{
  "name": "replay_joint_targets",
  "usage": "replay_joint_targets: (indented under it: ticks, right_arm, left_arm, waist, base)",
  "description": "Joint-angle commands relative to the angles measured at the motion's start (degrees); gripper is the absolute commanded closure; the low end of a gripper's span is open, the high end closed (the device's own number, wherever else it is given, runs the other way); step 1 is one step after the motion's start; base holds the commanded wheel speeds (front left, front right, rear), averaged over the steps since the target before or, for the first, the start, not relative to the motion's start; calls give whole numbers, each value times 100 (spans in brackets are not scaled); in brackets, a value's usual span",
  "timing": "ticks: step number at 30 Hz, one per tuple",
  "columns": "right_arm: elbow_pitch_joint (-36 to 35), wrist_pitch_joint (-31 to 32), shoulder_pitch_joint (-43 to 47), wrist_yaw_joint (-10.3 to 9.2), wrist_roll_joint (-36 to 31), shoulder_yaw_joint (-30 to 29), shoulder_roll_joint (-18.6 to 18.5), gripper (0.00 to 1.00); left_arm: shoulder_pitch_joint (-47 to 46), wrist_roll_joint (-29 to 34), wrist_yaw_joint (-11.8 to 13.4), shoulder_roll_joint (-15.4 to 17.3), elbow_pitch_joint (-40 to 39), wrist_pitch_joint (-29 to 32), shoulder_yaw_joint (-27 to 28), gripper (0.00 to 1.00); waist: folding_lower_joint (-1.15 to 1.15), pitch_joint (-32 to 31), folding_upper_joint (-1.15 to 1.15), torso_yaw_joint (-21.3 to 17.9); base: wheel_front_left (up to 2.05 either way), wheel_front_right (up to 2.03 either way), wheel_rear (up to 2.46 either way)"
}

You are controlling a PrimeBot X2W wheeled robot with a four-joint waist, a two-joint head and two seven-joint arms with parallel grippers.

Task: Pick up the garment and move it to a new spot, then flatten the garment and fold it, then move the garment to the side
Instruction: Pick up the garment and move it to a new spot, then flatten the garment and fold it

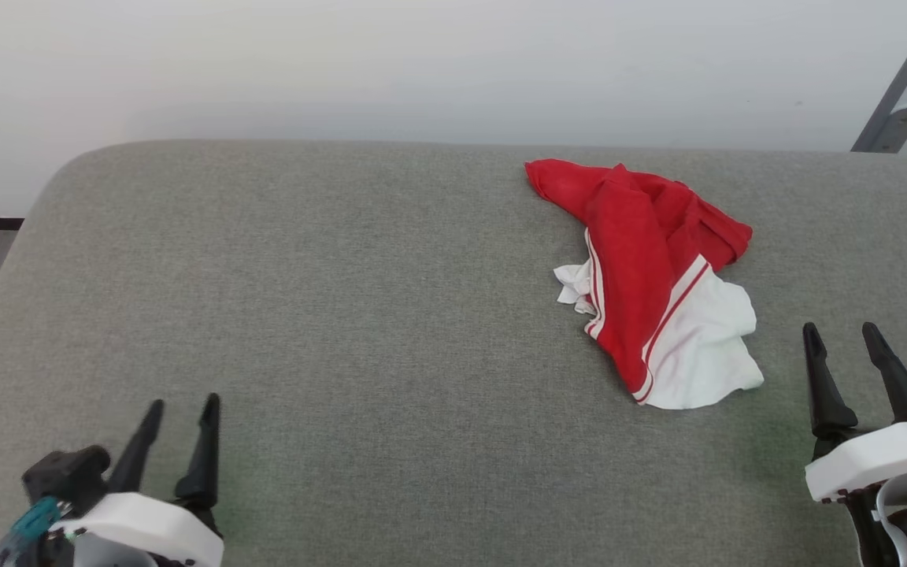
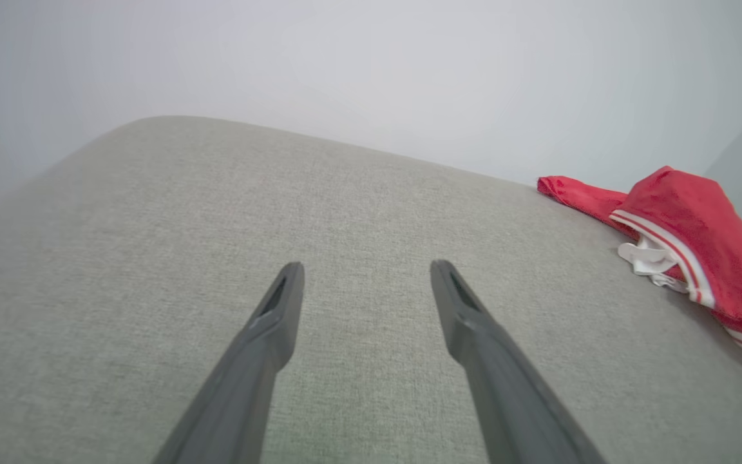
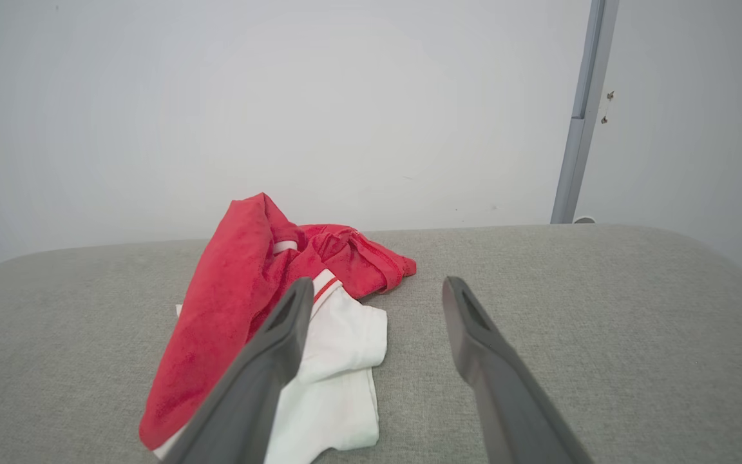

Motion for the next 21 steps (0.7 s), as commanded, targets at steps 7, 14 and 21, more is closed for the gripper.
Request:
replay_joint_targets:
  ticks: [7, 14, 21]
  right_arm:
    - [-280, -17, 15, 0, -61, -32, 86, 0]
    - [-471, 22, 48, 0, -114, -77, 164, 0]
    - [-472, 25, 87, 0, -117, -130, 223, 0]
  left_arm:
    - [459, 1000, -128, -481, -872, -30, 873, 0]
    - [621, 1381, -169, -672, -1008, -30, 972, 0]
    - [626, 1338, -173, -660, -1052, -30, 936, 0]
  waist:
    - [0, 46, -1, -75]
    - [0, 100, -1, -139]
    - [0, 133, -1, -157]
  base:
    - [0, 0, 0]
    - [0, 0, 0]
    - [0, 0, 0]
